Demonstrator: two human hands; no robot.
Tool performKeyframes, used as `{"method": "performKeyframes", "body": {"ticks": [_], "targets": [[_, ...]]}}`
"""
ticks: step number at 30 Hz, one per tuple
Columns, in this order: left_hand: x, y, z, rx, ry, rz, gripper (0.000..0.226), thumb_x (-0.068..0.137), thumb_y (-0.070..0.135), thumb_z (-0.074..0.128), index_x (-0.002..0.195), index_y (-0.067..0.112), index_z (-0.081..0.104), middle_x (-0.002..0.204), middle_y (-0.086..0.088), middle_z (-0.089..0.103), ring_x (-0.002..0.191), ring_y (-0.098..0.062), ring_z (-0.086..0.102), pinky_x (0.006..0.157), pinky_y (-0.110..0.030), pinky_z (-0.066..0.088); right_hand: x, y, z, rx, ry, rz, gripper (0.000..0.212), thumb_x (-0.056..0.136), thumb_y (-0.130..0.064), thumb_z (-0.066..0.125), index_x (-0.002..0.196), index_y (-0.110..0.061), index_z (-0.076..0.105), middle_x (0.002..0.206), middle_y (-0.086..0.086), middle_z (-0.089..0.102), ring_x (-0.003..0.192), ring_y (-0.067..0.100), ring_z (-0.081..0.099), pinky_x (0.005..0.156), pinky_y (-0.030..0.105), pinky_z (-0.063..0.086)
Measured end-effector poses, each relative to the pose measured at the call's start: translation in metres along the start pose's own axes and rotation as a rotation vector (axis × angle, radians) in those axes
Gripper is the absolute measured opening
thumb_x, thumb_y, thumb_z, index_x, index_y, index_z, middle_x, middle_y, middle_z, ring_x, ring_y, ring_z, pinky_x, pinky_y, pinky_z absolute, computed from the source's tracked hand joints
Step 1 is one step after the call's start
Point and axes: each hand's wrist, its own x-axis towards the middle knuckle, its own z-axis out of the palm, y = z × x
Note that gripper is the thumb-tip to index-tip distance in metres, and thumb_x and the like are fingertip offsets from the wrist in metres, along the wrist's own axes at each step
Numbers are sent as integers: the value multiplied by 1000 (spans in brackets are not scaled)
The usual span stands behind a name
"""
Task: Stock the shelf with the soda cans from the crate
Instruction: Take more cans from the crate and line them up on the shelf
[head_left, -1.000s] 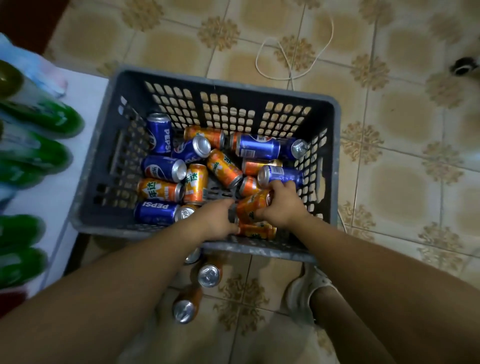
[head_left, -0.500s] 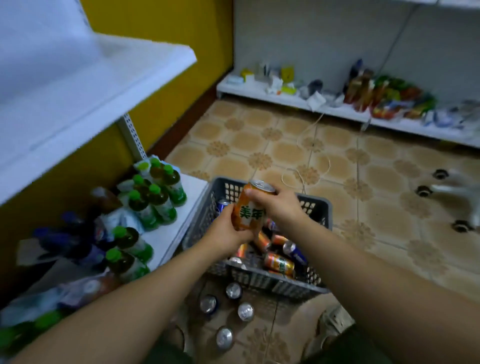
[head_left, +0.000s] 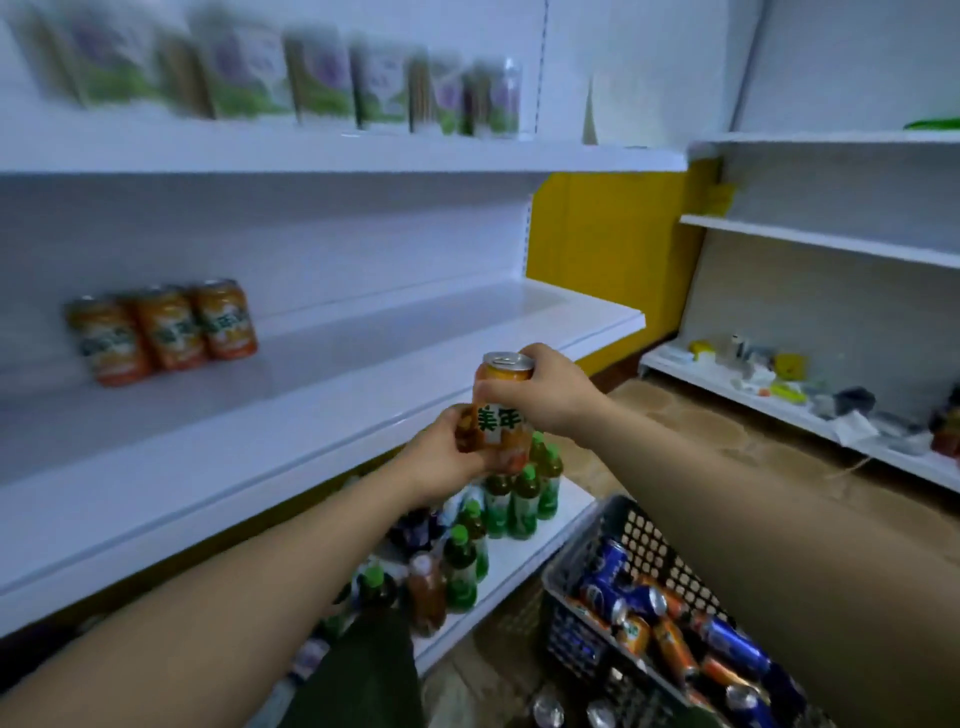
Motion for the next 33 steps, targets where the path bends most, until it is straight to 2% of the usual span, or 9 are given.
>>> {"method": "performKeyframes", "body": {"ticks": [2,5,7,10,13,15,18,28,33], "targets": [[-18,-2,-31,149,61,-13,74,78,34,76,139,17,39,120,1,61,104,-13,60,88,-30,51,3,-23,19,23,-25,-48,52,73,-48,77,107,-18,53,96,0,62,84,16,61,61,30,46],[-39,-11,-78,475,161,-53,77,84,47,66,147,18,31,146,-5,44,128,-21,47,100,-33,41,13,-52,49,31,-92,-118,52,74,-46,77,110,-17,51,102,1,61,89,17,60,63,28,45],[-49,-25,-107,634,197,-115,72,86,49,63,145,17,36,148,-5,42,131,-22,44,102,-32,39,20,-67,69,48,-139,-148,54,75,-45,77,112,-17,49,107,2,61,92,18,59,64,28,46],[-69,-51,-145,806,225,-232,59,86,54,58,134,20,49,138,-5,52,119,-23,52,98,-36,44,29,-82,98,60,-217,-172,55,75,-44,77,114,-18,48,111,2,59,95,20,58,71,30,47],[-87,-73,-174,943,213,-355,69,87,68,42,142,27,39,149,1,39,133,-22,38,107,-43,34,40,-98,121,63,-261,-190,64,75,-45,77,124,-16,48,115,3,60,98,20,59,75,33,48],[-92,-81,-190,952,222,-427,73,87,73,33,149,34,26,159,4,21,144,-20,20,115,-50,18,49,-108,132,55,-272,-209,70,75,-47,76,130,-16,46,114,3,59,96,20,60,74,32,49],[-90,-89,-206,910,265,-532,76,85,78,27,150,41,17,161,10,6,148,-19,3,115,-57,2,62,-119,146,62,-270,-237,72,75,-45,77,132,-16,45,115,3,58,98,20,59,76,32,48],[-74,-102,-214,886,278,-622,80,83,80,22,151,42,2,161,13,-9,148,-15,-8,115,-58,-3,113,-123,199,147,-232,-329,71,83,-33,74,140,-20,34,110,-6,48,97,15,51,80,28,44],[-74,-105,-214,892,289,-606,80,84,80,20,151,42,1,160,14,-9,148,-14,-9,116,-56,-4,150,-119,222,106,-207,-358,85,78,-33,79,143,-26,26,123,1,36,115,25,49,89,32,43]]}}
